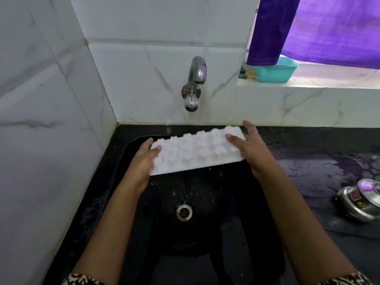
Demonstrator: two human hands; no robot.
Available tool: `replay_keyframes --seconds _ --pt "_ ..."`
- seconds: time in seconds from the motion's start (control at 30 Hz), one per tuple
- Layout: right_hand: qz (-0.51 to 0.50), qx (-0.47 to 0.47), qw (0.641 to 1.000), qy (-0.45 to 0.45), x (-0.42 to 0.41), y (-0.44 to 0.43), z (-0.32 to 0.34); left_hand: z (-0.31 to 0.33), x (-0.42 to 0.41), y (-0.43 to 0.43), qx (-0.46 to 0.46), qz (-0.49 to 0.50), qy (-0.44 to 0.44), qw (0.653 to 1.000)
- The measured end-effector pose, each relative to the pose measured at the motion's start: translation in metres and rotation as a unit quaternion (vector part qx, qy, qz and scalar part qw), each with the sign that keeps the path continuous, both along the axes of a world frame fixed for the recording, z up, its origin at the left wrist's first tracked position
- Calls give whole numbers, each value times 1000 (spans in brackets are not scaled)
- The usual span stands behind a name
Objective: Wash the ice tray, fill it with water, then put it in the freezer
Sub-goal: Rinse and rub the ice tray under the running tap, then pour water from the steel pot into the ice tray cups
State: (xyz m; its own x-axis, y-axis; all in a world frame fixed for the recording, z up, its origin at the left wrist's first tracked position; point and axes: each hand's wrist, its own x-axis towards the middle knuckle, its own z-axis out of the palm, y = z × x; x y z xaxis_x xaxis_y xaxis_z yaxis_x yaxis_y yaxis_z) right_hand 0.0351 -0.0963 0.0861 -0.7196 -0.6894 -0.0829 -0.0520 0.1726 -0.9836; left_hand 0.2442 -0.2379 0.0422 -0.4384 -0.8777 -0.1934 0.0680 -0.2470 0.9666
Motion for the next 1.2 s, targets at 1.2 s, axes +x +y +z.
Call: replay_keyframes --seconds 1.2 --pt "-106 -34 948 299 14 155 -28 -14 -97 101 83 -54 24 995"
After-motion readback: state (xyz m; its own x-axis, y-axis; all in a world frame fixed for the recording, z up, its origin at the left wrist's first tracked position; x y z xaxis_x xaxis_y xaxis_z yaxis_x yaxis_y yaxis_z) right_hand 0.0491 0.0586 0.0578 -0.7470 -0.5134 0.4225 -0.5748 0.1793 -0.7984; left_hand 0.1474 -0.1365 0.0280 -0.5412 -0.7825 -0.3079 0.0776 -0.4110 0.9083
